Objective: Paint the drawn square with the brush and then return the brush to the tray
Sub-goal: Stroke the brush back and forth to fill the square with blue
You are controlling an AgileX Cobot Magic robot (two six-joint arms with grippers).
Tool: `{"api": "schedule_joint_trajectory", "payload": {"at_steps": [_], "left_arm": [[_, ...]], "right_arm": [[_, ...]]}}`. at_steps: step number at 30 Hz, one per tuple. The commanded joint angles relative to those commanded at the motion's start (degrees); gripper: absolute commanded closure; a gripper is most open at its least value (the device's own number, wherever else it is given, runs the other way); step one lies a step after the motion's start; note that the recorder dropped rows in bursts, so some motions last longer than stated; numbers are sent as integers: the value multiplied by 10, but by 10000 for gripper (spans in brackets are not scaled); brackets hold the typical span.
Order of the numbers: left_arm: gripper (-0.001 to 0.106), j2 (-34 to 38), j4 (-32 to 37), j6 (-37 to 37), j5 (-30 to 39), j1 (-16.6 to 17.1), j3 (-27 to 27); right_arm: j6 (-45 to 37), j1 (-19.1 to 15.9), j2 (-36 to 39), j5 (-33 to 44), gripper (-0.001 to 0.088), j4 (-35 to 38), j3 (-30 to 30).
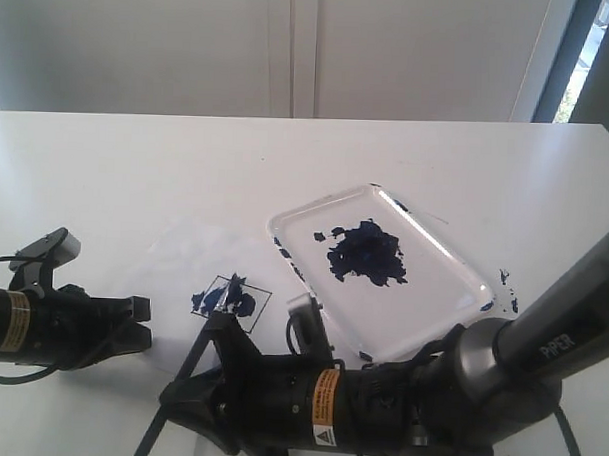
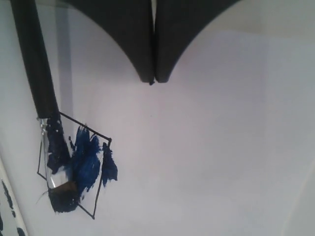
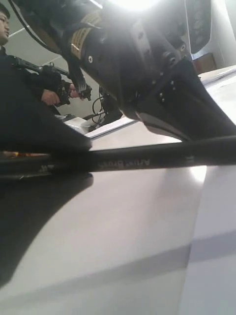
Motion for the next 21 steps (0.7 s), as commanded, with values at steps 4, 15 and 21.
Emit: {"api": "schedule_joint_trajectory", "payload": {"at_steps": [4,15,21], "left_arm": [[1053,0,0,0,0,0,0],[1053,0,12,-9,0,0,0],[1053,0,13,-11,0,0,0]], "right_arm": [[0,17,0,-2,868,0,-4],[-5,29,0,8,868,31,-5],[-6,-4,0,16,868,30,-7]]}}
